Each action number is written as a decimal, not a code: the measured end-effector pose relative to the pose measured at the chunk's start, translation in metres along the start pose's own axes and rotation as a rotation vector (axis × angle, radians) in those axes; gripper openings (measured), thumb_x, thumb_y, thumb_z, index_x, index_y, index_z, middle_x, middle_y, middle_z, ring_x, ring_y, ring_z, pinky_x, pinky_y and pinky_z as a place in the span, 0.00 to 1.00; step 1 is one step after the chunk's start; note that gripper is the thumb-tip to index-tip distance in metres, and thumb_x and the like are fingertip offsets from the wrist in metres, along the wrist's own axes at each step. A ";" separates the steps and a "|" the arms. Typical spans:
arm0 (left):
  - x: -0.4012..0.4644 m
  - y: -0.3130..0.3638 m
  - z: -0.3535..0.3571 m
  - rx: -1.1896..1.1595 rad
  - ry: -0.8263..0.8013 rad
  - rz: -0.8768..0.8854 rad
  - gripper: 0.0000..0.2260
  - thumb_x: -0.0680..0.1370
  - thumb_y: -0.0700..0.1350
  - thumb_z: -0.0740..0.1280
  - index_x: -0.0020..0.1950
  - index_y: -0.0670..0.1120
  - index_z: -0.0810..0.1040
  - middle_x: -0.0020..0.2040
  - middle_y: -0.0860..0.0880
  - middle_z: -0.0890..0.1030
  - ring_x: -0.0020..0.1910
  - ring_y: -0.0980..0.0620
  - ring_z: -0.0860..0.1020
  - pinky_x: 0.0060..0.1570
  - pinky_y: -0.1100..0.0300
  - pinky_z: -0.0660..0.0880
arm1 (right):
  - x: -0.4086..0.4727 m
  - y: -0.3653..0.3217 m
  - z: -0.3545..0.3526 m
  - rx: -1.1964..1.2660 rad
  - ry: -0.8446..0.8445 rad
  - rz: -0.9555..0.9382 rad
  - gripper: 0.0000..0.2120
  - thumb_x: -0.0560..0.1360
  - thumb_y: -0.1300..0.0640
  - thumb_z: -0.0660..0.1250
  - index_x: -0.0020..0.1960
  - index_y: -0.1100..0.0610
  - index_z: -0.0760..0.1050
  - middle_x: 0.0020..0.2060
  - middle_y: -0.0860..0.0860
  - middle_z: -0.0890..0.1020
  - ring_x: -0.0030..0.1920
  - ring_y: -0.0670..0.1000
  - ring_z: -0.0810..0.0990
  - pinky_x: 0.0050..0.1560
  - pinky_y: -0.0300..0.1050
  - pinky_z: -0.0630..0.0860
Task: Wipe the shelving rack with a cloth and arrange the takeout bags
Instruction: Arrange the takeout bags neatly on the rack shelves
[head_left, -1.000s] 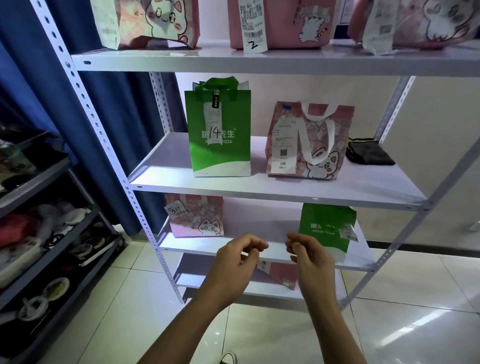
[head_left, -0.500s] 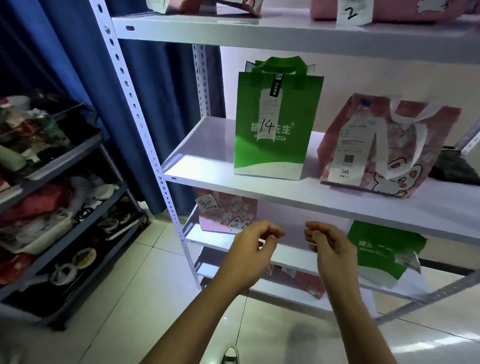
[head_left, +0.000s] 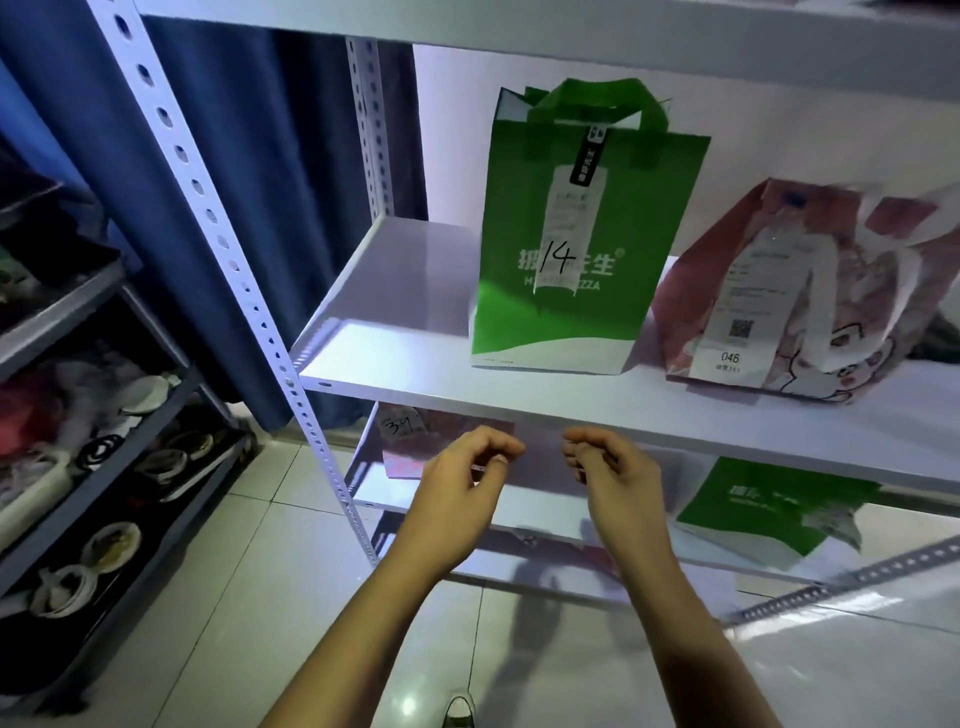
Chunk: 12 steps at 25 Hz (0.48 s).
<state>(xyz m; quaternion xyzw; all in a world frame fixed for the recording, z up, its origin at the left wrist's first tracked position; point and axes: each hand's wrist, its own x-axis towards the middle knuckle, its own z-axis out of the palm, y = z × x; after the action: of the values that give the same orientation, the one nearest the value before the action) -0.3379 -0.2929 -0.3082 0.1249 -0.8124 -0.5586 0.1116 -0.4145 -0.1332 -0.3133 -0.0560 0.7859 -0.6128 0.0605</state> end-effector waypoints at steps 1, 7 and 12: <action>0.005 -0.001 -0.002 -0.010 0.001 0.001 0.12 0.81 0.40 0.62 0.52 0.55 0.81 0.51 0.60 0.83 0.52 0.59 0.79 0.52 0.64 0.76 | 0.003 -0.002 0.001 0.005 0.007 -0.004 0.13 0.80 0.63 0.65 0.47 0.46 0.82 0.45 0.45 0.87 0.50 0.45 0.84 0.60 0.51 0.80; 0.047 0.008 -0.013 -0.058 0.055 0.079 0.14 0.80 0.40 0.63 0.60 0.57 0.77 0.57 0.59 0.81 0.53 0.60 0.79 0.48 0.69 0.74 | 0.032 -0.021 -0.013 0.062 0.129 -0.039 0.11 0.80 0.63 0.66 0.54 0.48 0.81 0.48 0.48 0.85 0.47 0.47 0.82 0.52 0.45 0.80; 0.099 0.020 -0.022 -0.004 0.234 0.095 0.26 0.80 0.40 0.62 0.77 0.53 0.62 0.70 0.54 0.67 0.64 0.54 0.71 0.57 0.66 0.69 | 0.085 -0.038 -0.021 -0.084 0.149 0.019 0.31 0.80 0.53 0.66 0.79 0.43 0.59 0.74 0.45 0.70 0.64 0.49 0.77 0.67 0.52 0.74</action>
<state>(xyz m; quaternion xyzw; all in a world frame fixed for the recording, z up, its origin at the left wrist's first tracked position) -0.4254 -0.3376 -0.2775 0.1507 -0.7975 -0.5360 0.2323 -0.5010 -0.1361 -0.2739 -0.0052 0.8136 -0.5813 0.0054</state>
